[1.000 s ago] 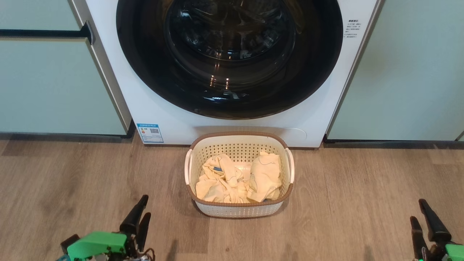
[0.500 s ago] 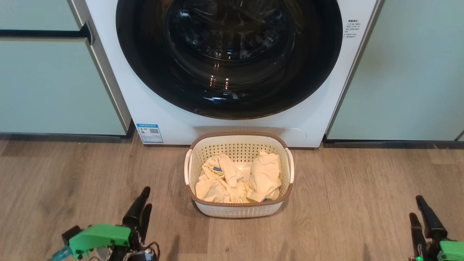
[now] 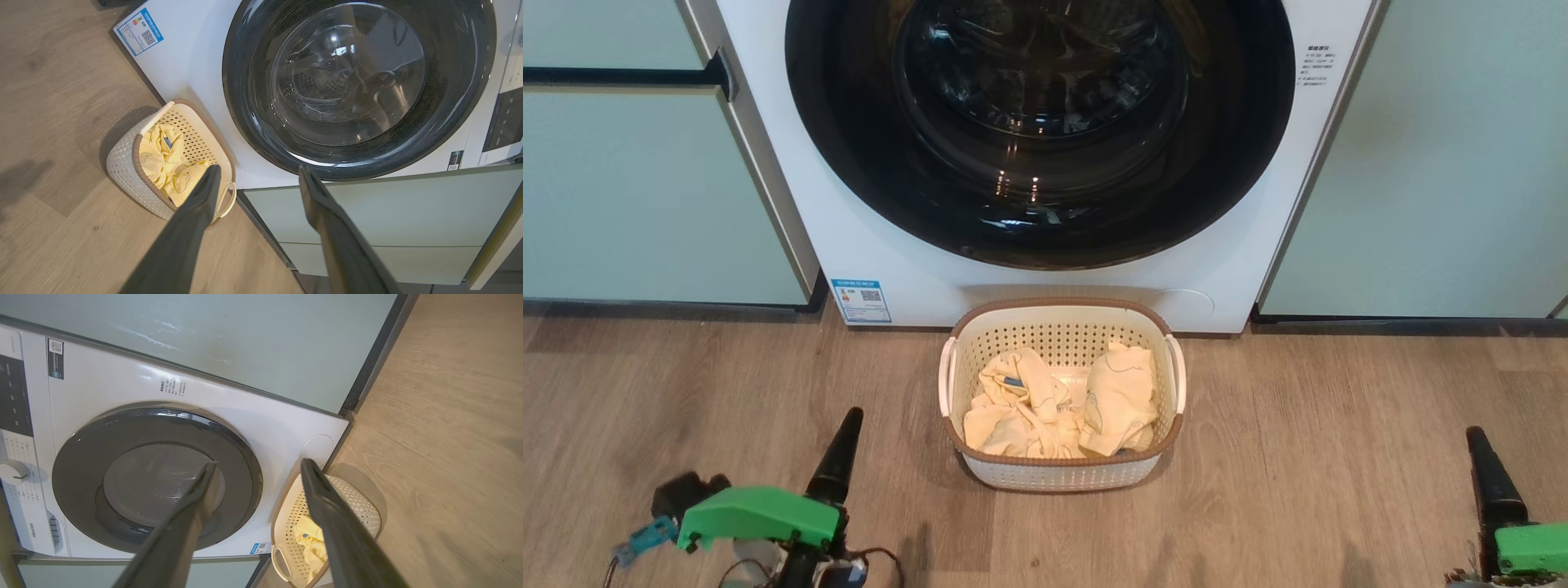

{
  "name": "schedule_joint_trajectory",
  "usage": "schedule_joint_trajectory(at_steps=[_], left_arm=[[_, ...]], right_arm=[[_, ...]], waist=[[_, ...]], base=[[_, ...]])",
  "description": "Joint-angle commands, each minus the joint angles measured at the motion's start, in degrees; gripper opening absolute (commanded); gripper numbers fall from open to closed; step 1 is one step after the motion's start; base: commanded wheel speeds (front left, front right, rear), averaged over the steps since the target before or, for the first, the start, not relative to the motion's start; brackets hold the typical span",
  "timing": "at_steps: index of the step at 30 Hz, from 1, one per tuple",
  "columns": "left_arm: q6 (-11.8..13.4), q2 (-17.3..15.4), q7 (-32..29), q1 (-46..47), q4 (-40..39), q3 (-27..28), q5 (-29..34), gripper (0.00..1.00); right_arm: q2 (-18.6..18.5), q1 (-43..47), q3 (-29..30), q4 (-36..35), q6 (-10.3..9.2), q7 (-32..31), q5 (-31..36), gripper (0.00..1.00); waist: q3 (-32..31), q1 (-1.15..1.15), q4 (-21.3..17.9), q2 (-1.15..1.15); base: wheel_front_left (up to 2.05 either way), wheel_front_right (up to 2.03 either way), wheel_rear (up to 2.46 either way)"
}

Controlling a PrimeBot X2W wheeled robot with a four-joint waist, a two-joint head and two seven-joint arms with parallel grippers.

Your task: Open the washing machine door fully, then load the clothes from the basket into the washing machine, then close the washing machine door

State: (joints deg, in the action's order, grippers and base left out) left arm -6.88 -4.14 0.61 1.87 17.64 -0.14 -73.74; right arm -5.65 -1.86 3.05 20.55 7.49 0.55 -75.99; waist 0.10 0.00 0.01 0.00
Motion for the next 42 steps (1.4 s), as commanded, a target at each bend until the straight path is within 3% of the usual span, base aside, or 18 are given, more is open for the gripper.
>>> schedule_joint_trajectory(at_steps=[1, 9, 16, 42], left_arm=[[-0.13, -0.76, 0.64, 3.52, -2.0, 1.0, 1.7, 1.0], [0.2, -0.6, 2.16, 3.67, -3.13, 0.64, 14.7, 1.0], [0.2, -0.88, 3.34, 3.89, -3.64, -0.65, 22.77, 1.0], [-0.31, -2.11, 7.56, 5.45, -0.72, -5.55, 39.87, 1.0]], right_arm=[[-1.86, -3.5, -0.29, -1.55, 0.0, 0.67, 1.77, 1.0], [-1.4, -4.04, 0.47, -2.22, 0.0, 2.2, 14.48, 1.0], [-1.43, -4.34, -0.23, -2.11, 0.0, 3.38, 21.51, 1.0], [-1.38, -4.29, -4.47, -2.04, 0.0, 7.61, 41.56, 1.0]], waist=[[0.01, 0.0, 0.01, 0.0], [0.01, 0.0, 0.01, 0.0], [-0.06, 0.0, 0.04, 0.0], [-0.78, 0.0, -0.04, 0.0]], base=[[0.0, 0.0, 0.0], [0.0, 0.0, 0.0], [0.0, 0.0, 0.0], [0.0, 0.0, 0.0]])
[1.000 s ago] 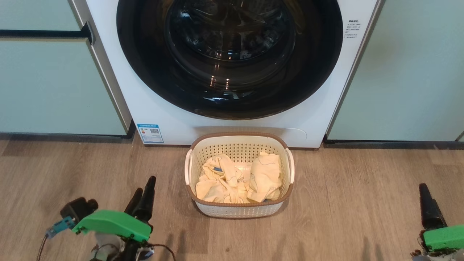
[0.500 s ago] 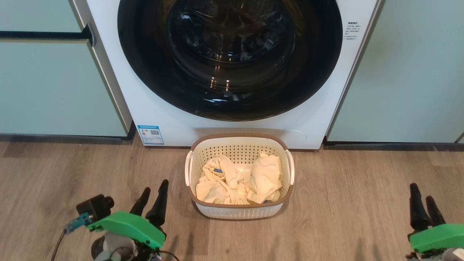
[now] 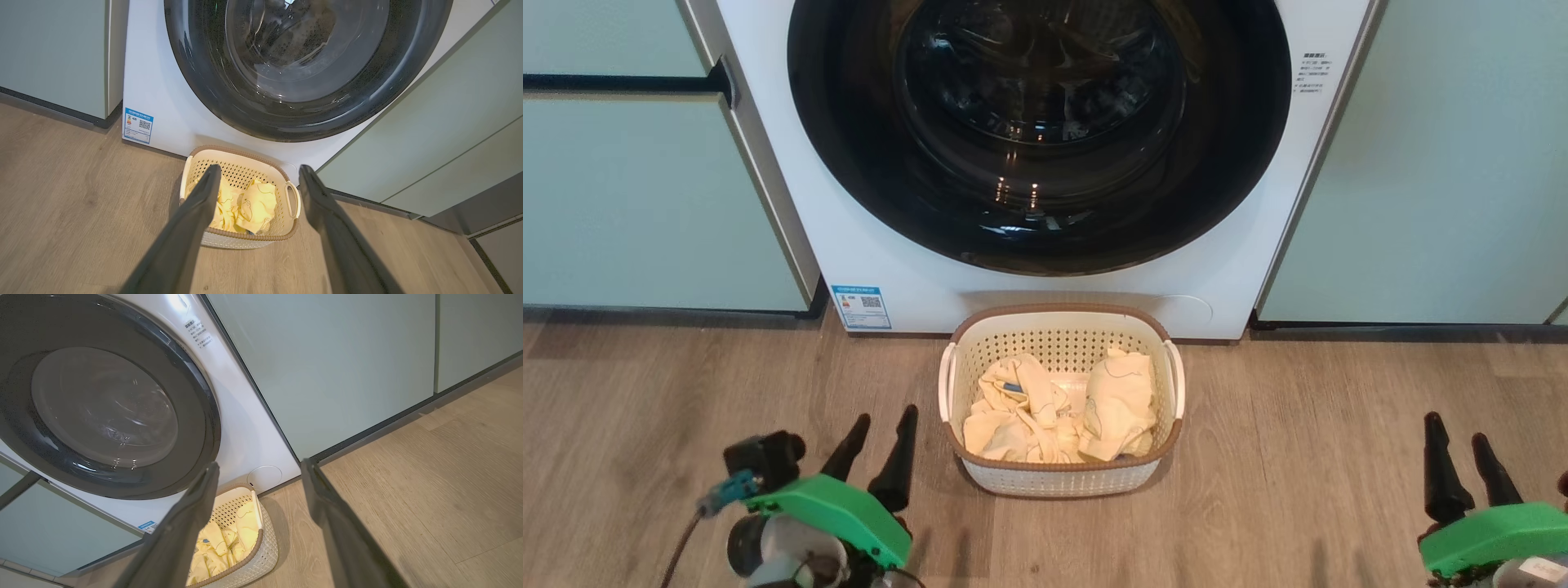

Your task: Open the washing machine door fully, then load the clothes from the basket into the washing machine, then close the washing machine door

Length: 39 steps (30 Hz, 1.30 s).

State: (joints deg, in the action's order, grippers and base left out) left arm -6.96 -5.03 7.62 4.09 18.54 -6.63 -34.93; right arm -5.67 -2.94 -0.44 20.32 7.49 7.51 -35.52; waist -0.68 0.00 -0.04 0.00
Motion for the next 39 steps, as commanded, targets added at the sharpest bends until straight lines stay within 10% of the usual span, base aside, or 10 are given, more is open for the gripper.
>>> schedule_joint_trajectory(at_steps=[1, 39], left_arm=[[-0.25, -1.28, 0.72, 3.31, -1.46, 0.71, 1.73, 1.0], [0.05, -1.85, 6.97, 6.48, 1.74, -1.33, 25.29, 1.0]], right_arm=[[-1.38, -3.26, -1.09, -1.74, 0.0, 0.82, 1.74, 1.0], [-2.52, -4.78, -4.43, -1.3, 0.0, 7.08, 25.63, 1.0]], waist=[[-0.02, 0.0, 0.0, 0.0], [0.04, 0.0, -0.02, 0.0]], base=[[0.0, 0.0, 0.0], [0.0, 0.0, 0.0]])
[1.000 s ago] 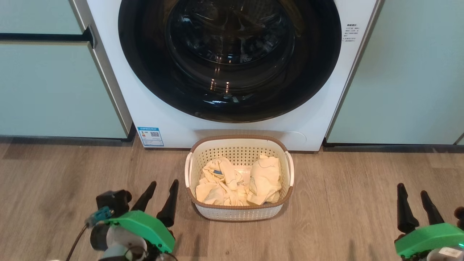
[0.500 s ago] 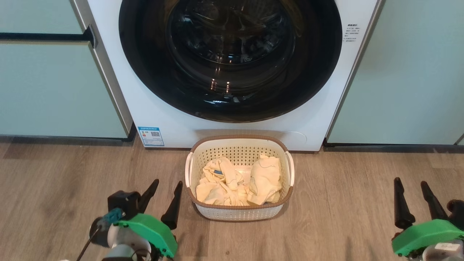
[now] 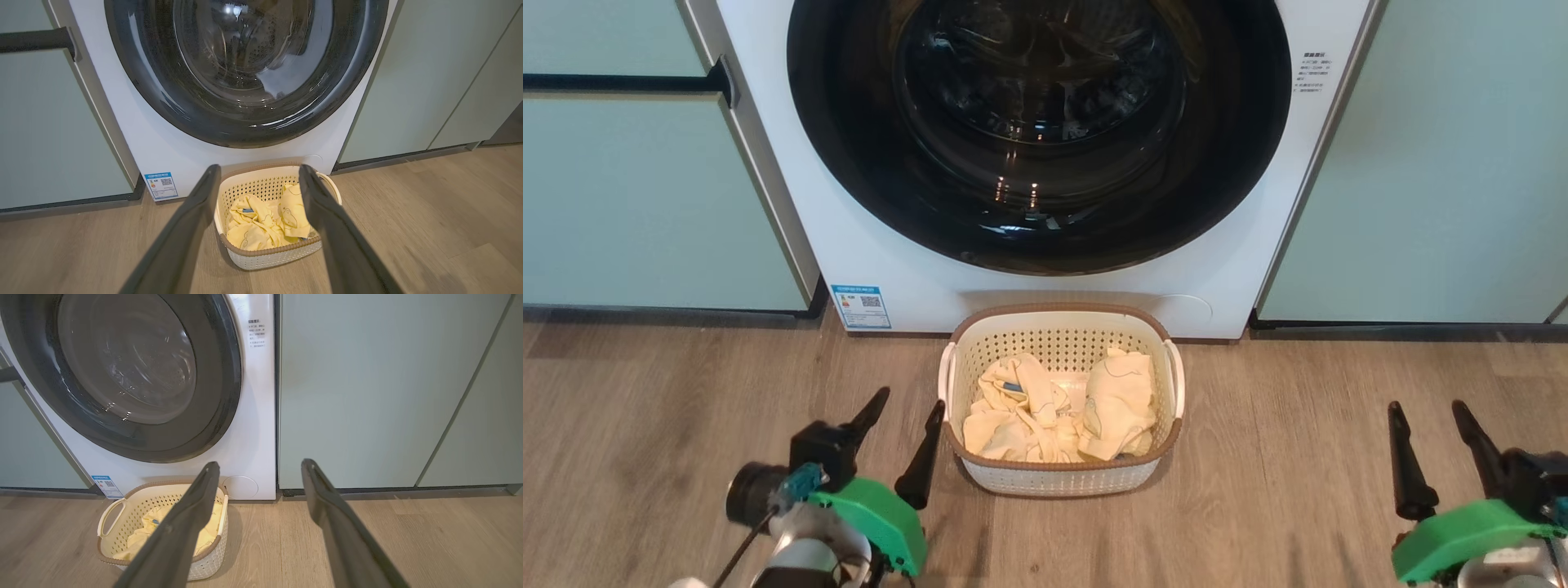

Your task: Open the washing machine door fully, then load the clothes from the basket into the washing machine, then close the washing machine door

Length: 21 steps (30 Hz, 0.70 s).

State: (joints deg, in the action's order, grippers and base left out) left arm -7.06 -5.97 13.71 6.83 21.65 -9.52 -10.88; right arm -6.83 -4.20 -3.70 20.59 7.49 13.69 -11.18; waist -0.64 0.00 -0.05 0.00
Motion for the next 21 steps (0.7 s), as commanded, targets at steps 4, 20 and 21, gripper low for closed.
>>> schedule_joint_trajectory(at_steps=[4, 20, 21], left_arm=[[0.27, -0.71, 1.29, 4.0, -0.96, 1.61, 2.73, 1.0], [0.17, -0.37, 1.29, 4.16, 0.32, 2.47, 2.24, 1.0], [0.16, -0.37, 1.29, 4.19, 0.4, 2.49, 2.22, 1.0]], right_arm=[[-1.57, -3.68, -1.32, -1.27, 0.0, 1.3, 2.62, 1.0], [-1.52, -3.77, -1.01, -0.46, 0.0, 1.3, 1.86, 1.0], [-1.51, -3.77, -1.0, -0.44, 0.0, 1.3, 1.86, 1.0]], waist=[[0.02, 0.0, 0.02, 0.0], [-0.12, 0.0, -0.01, 0.0], [-0.13, 0.0, -0.03, 0.0]], base=[[0.0, 0.0, 0.0], [0.0, 0.0, 0.0], [0.0, 0.0, 0.0]])
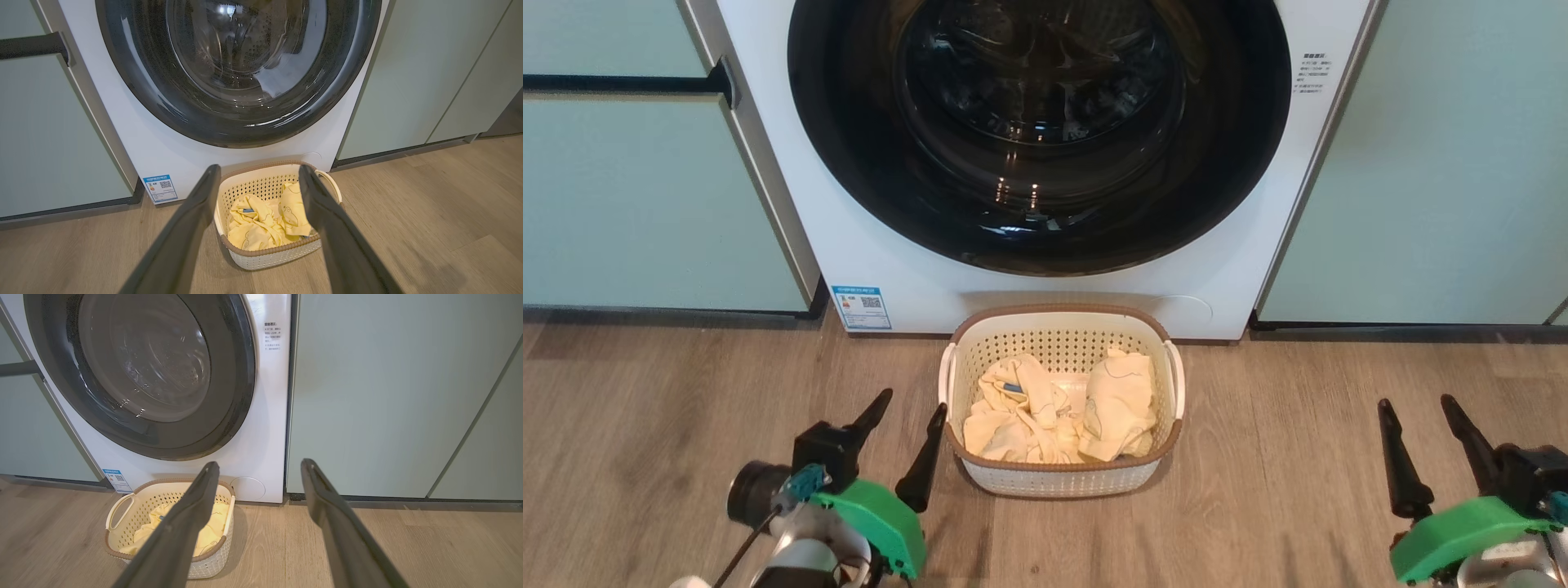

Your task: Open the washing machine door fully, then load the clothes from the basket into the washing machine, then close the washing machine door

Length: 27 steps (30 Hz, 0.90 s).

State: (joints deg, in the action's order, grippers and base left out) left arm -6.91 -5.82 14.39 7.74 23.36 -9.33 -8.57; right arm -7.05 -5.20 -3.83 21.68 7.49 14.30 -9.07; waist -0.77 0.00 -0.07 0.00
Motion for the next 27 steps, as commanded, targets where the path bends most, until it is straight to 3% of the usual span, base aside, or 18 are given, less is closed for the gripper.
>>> schedule_joint_trajectory(at_steps=[1, 13, 27], left_arm=[[0.0, -0.53, 0.61, 3.3, -1.25, 2.32, -0.09, 1.0], [-0.08, -0.62, 0.61, 3.67, -0.54, 1.69, 0.71, 1.0], [-0.14, -0.57, 0.61, 3.72, -0.72, 1.58, 1.02, 1.0]], right_arm=[[-1.26, -2.77, -0.87, -1.51, 0.0, 0.7, -0.28, 1.0], [-1.27, -2.8, -0.71, -1.56, 0.0, 0.7, -0.32, 1.0], [-1.07, -2.61, -0.31, -1.63, 0.0, 0.7, -0.21, 1.0]], waist=[[-0.02, 0.0, -0.03, 0.0], [0.1, 0.0, -0.17, 0.0], [0.3, 0.0, -0.32, 0.0]], base=[[0.0, 0.0, 0.0], [0.2, 0.2, -0.4], [1.02, 1.02, -2.04]])
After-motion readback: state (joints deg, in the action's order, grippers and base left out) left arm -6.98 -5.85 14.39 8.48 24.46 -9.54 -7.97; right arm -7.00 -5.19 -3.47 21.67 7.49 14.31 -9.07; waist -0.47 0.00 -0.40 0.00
